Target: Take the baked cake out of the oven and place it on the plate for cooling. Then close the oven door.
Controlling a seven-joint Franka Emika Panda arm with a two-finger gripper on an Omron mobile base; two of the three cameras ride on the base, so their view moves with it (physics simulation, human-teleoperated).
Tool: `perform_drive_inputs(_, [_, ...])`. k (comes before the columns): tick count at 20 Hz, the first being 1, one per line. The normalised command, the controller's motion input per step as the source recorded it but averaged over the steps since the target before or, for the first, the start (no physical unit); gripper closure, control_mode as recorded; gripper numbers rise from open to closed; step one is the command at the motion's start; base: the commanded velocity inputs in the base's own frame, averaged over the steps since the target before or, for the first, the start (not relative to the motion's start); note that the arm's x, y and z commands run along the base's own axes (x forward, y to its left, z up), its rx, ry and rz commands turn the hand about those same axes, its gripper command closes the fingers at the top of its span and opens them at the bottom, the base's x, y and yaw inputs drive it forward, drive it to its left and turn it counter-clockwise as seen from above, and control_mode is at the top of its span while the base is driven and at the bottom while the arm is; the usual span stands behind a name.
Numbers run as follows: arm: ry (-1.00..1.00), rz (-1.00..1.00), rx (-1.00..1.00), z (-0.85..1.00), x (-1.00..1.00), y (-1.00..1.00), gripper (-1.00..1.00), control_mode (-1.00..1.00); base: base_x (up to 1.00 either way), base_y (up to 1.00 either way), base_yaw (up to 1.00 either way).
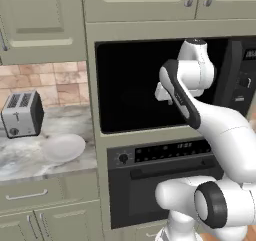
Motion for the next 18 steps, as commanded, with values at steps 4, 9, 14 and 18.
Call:
perform_drive_inputs(4, [0.00,0.00,0.00,0.00,0.00,0.00,-1.00,1.00,0.00,0.00,0.00])
perform_drive_inputs(9, [0.00,0.00,0.00,0.00,0.00,0.00,-1.00,1.00,-0.49,0.00,-0.21])
perform_drive_inputs(14, [0.00,0.00,0.00,0.00,0.00,0.00,-1.00,1.00,-0.92,0.01,-0.34])
perform_drive_inputs(18, [0.00,0.00,0.00,0.00,0.00,0.00,-1.00,1.00,-0.79,0.28,-0.40])
